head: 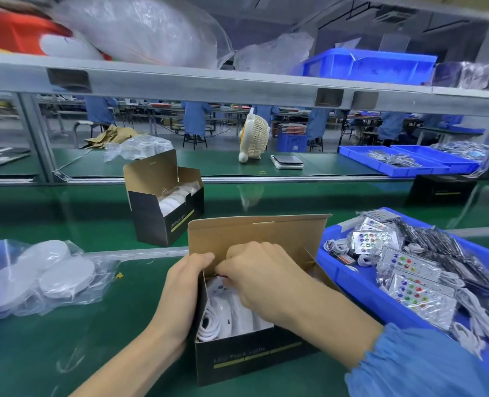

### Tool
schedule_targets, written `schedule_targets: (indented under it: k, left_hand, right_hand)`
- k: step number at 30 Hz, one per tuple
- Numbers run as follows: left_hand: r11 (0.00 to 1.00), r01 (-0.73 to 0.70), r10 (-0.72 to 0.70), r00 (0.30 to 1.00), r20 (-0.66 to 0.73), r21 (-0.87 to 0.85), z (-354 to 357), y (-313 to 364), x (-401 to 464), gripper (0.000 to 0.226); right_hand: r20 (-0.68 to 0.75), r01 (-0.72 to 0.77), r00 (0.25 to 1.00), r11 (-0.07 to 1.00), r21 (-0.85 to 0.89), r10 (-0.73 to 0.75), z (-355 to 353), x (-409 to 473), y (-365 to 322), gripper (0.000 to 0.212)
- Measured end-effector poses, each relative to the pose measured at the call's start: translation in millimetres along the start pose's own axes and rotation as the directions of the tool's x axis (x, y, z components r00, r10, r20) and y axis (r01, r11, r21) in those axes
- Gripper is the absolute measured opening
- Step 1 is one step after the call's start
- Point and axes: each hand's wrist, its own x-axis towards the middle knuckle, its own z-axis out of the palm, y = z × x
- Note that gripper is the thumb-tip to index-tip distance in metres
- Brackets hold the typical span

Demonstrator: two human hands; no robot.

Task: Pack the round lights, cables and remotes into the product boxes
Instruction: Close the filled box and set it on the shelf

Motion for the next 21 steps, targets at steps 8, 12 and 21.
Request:
schedule_targets:
  k: [8, 12, 21]
  left_hand:
    - [0.988, -0.105, 0.109, 0.994, -0.032, 0.114, -0.7, -7.0, -1.2, 0.032]
    - [0.964, -0.169, 0.154, 0.984, 0.088, 0.205, -0.8, -11.4, -3.0, 0.031]
    - [0.855, -0.262, 0.171, 0.957, 0.233, 0.448, -14.6, -13.8, -6.9, 0.055]
  right_hand:
    - [0.084, -0.012, 0.996, 0.999, -0.043, 0.016, 9.3, 5.6, -25.9, 0.034]
    - [0.226, 0.037, 0.974, 0.998, -0.045, -0.026, -3.2, -9.6, -9.0, 0.009]
    - [-0.081, -0.189, 0.804, 0.382, 0.905, 0.589, 5.4, -84.4, 101.7, 0.04]
